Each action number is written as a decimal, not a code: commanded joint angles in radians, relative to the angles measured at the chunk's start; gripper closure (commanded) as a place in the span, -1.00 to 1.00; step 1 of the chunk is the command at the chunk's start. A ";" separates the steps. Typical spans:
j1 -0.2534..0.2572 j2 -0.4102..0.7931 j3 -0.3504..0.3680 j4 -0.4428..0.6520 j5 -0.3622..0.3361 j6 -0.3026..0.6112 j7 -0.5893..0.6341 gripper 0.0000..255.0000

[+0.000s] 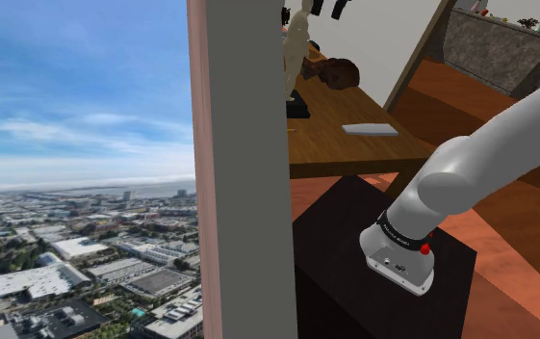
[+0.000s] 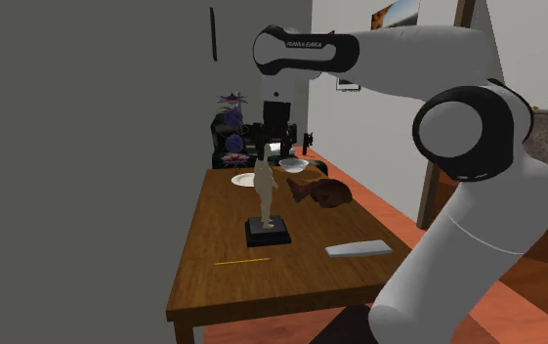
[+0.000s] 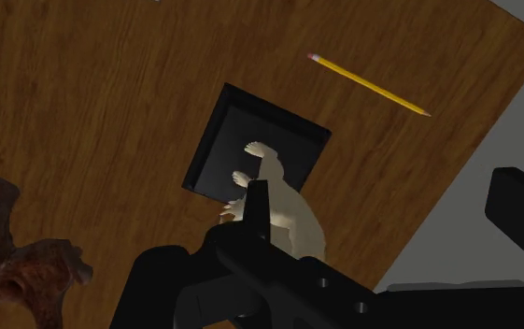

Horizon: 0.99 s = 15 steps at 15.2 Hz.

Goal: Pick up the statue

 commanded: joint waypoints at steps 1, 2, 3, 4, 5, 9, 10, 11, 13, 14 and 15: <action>-0.005 0.082 -0.018 0.110 0.004 -0.029 -0.020 -1.00; -0.008 0.123 -0.026 0.166 0.007 -0.043 -0.030 -1.00; -0.012 0.166 -0.033 0.224 0.012 -0.058 -0.039 -1.00; -0.016 0.211 -0.041 0.285 0.018 -0.076 -0.048 -1.00; -0.021 0.257 -0.049 0.351 0.025 -0.096 -0.057 -1.00; -0.039 0.383 -0.067 0.523 0.047 -0.145 -0.081 -1.00; -0.038 0.372 -0.066 0.494 0.045 -0.126 -0.082 -1.00; -0.037 0.363 -0.065 0.468 0.043 -0.109 -0.082 -1.00; -0.035 0.346 -0.064 0.417 0.040 -0.075 -0.084 -1.00; -0.035 0.338 -0.063 0.392 0.038 -0.059 -0.084 -1.00; -0.034 0.330 -0.063 0.369 0.037 -0.042 -0.085 -1.00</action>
